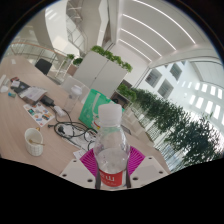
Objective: Pour water
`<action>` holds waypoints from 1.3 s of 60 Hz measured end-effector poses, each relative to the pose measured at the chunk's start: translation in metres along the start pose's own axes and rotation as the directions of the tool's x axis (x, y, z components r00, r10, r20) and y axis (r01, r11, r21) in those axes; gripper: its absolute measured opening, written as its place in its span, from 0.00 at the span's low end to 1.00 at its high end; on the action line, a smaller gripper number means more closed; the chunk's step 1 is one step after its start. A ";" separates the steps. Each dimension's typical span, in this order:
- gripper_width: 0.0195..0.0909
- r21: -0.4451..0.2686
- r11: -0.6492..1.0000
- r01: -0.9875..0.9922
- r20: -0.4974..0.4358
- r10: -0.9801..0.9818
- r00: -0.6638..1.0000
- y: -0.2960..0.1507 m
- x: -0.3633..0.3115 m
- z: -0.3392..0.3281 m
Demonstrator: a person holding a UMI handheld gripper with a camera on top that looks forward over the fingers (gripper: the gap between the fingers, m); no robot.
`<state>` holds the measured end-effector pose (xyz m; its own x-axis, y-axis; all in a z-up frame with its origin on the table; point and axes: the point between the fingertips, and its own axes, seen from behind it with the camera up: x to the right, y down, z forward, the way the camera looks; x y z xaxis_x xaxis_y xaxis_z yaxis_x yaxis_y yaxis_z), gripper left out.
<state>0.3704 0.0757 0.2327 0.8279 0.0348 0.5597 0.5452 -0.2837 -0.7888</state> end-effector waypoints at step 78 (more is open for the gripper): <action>0.39 0.058 0.836 -0.546 0.352 0.495 0.794 0.020 -0.091 0.050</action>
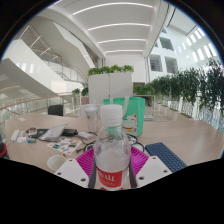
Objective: Pour water
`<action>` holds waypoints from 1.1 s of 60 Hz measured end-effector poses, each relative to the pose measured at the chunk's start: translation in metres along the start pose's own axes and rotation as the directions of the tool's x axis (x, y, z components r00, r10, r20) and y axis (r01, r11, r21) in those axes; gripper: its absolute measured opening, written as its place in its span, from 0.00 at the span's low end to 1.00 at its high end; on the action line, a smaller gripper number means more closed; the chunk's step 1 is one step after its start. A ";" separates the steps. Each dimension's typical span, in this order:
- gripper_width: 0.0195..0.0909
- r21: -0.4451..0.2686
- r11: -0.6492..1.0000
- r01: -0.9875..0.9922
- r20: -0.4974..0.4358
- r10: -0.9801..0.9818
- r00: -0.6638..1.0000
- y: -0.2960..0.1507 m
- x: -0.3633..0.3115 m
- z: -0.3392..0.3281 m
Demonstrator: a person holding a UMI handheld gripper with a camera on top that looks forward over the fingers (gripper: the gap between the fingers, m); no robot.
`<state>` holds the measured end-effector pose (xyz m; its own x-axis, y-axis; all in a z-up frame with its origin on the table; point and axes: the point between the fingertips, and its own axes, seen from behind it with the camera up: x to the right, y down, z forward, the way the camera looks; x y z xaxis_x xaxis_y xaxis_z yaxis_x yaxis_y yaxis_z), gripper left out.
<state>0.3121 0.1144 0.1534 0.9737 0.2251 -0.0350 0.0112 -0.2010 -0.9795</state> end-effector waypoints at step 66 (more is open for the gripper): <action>0.91 -0.279 0.959 -0.047 -0.168 -0.001 0.986 0.079 -0.035 -0.178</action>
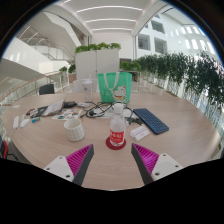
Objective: Pour water
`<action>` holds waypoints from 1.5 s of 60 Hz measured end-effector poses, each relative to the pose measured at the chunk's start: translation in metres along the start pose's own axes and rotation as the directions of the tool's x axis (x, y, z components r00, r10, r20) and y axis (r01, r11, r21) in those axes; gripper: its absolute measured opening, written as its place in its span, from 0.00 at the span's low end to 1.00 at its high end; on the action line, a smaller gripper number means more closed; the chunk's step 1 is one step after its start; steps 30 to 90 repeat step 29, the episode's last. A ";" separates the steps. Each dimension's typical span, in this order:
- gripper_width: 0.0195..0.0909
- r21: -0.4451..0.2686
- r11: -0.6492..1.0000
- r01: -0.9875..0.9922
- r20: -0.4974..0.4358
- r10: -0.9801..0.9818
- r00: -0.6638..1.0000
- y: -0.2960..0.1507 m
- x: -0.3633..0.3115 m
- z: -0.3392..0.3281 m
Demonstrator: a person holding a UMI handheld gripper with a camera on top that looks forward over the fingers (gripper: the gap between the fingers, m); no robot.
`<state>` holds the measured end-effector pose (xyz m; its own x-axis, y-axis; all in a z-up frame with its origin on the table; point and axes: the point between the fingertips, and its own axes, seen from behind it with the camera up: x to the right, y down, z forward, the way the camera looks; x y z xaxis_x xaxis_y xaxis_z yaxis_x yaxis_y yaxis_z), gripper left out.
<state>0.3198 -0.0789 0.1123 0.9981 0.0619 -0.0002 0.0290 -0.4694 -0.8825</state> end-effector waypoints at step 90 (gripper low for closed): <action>0.91 0.011 1.000 -0.022 -0.075 0.023 0.997 -0.017 -0.065 -0.161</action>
